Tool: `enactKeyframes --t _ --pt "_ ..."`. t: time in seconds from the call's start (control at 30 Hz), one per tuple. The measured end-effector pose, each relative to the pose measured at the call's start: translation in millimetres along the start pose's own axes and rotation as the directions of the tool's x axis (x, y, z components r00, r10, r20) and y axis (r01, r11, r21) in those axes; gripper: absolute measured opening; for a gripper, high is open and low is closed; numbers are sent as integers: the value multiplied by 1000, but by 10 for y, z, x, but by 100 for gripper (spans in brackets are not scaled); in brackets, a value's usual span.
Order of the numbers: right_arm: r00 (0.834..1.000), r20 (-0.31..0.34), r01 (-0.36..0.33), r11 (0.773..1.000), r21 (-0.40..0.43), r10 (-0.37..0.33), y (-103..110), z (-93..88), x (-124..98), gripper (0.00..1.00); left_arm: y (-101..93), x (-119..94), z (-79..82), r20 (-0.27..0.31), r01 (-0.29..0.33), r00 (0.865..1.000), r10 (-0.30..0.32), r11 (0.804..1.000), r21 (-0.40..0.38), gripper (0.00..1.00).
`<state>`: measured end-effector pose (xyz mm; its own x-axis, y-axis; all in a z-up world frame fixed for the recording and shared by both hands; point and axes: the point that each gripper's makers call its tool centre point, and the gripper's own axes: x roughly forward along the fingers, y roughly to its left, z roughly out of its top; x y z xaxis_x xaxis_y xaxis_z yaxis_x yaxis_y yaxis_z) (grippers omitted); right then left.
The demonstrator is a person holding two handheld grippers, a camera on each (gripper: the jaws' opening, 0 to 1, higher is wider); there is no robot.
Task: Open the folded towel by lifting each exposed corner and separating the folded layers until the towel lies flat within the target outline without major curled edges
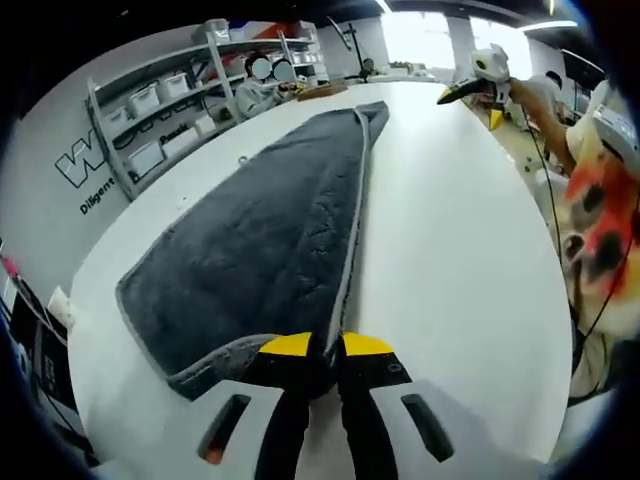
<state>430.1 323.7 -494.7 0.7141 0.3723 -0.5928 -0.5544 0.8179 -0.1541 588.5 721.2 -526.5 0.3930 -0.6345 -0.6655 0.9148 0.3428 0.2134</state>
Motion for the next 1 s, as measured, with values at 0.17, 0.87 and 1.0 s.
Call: enactKeyframes --t 0.17,0.87,1.0 --pt "998 54 -11 999 -53 14 -146 299 -29 87 -2 -9 -11 7 -7 1000 7 1000 -9 8" --pt "994 34 -93 967 -238 104 -1275 997 703 42 19 -16 -31 38 -30 999 32 998 -54 8" --pt "992 -57 -122 955 -272 111 -1474 894 942 38 24 -19 -38 51 -31 998 35 997 -68 8"
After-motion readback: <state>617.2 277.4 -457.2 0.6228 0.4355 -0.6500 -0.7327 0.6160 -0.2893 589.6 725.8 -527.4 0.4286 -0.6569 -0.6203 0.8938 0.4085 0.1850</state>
